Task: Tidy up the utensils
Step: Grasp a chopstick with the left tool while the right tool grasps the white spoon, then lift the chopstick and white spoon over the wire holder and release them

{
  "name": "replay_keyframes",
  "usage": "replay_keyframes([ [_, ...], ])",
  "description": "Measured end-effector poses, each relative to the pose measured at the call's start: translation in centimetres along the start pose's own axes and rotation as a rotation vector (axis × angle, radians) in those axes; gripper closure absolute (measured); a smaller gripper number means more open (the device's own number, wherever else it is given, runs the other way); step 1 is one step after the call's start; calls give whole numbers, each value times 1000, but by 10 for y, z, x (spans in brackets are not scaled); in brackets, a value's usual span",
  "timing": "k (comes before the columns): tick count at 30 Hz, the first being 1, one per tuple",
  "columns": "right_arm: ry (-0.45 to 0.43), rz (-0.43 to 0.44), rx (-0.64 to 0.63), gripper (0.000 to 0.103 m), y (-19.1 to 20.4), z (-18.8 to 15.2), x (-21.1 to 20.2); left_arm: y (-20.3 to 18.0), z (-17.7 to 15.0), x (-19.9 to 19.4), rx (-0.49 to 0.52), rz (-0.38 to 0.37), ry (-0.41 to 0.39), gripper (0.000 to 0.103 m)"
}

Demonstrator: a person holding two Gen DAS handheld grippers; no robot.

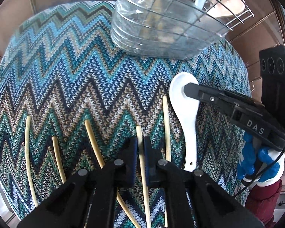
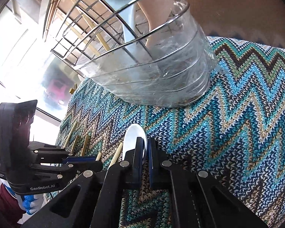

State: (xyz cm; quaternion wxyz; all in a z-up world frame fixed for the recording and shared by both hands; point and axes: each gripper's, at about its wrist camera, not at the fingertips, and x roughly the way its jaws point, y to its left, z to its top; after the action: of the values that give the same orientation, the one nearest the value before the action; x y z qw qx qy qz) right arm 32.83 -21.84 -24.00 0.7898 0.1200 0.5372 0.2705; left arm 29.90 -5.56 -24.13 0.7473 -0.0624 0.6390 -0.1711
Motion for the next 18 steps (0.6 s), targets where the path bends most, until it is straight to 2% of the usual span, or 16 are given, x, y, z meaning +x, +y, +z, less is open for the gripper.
replay_keyframes([
  [7,-86,-30,-2,98,-1,-21,-39,-2,-12,-13,-20,-38,-41,99],
  [18,-230,-93,-23,98,27,-73,-120,-9,-46,-69,5,-67,-185,99],
])
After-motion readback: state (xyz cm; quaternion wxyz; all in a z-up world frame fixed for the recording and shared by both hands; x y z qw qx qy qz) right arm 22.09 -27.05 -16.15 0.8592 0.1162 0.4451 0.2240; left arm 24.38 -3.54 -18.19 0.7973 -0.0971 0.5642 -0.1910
